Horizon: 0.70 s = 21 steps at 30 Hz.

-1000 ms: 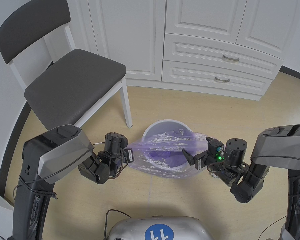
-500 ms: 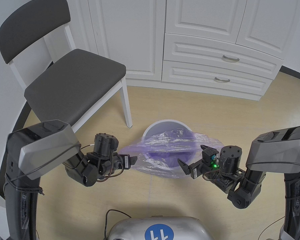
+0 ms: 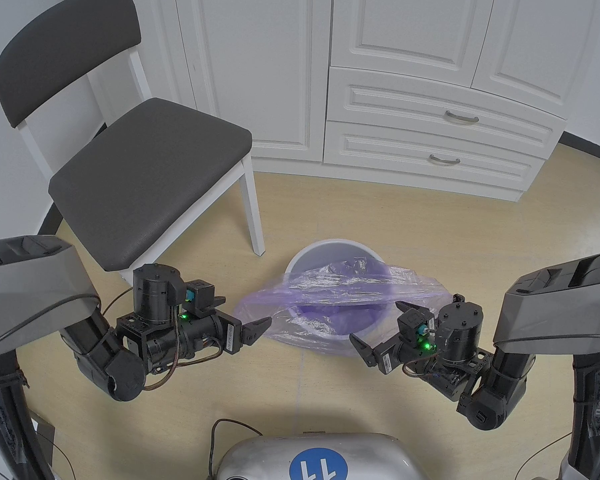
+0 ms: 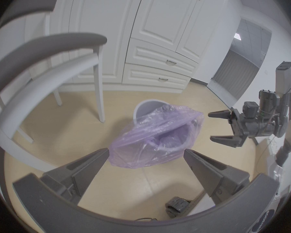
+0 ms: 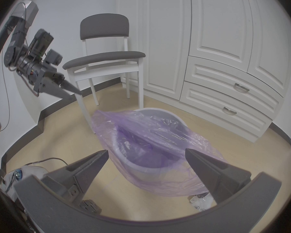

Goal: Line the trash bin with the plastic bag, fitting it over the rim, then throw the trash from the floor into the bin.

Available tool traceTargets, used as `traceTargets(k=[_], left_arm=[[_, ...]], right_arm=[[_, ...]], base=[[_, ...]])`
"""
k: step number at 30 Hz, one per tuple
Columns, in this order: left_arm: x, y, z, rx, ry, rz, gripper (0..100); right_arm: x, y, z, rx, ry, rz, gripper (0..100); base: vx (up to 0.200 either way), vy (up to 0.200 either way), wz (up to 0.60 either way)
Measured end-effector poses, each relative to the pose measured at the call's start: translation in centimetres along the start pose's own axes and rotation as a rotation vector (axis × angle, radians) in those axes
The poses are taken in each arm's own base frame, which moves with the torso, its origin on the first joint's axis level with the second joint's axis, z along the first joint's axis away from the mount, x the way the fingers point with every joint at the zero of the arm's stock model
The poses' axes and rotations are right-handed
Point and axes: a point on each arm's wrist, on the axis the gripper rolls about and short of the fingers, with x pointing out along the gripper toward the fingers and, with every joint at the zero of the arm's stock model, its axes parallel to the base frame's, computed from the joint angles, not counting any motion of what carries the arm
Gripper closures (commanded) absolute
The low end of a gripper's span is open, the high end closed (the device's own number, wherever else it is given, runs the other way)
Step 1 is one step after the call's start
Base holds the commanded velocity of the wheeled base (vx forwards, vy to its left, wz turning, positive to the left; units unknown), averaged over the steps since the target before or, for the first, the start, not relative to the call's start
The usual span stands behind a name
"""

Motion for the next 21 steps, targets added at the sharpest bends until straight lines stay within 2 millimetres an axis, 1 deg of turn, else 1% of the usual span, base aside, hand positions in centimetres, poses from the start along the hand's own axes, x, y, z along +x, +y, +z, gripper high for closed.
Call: traceTargets(k=[6, 13, 16, 21], left_arm=[[-1.7, -1.7, 2.0, 0.038, -0.098, 0.104, 0], [-3.9, -2.4, 5.2, 0.052, -0.232, 0.198, 0], [-4.8, -2.5, 6.3, 0.056, -0.278, 0.217, 0], [-6.3, -2.4, 7.9, 0.067, -0.341, 0.243, 0]], right_arm=[[-0.8, 0.8, 1.0, -0.063, -0.016, 0.002, 0], [-0.7, 1.3, 2.4, -0.126, -0.073, 0.034, 0], [-0.6, 1.4, 2.3, -0.167, -0.012, 0.066, 0], [-0.7, 1.6, 1.8, -0.269, 0.177, 0.142, 0]], base=[[0.000, 0.000, 0.00], [0.000, 0.000, 0.00], [0.000, 0.000, 0.00], [0.000, 0.000, 0.00]])
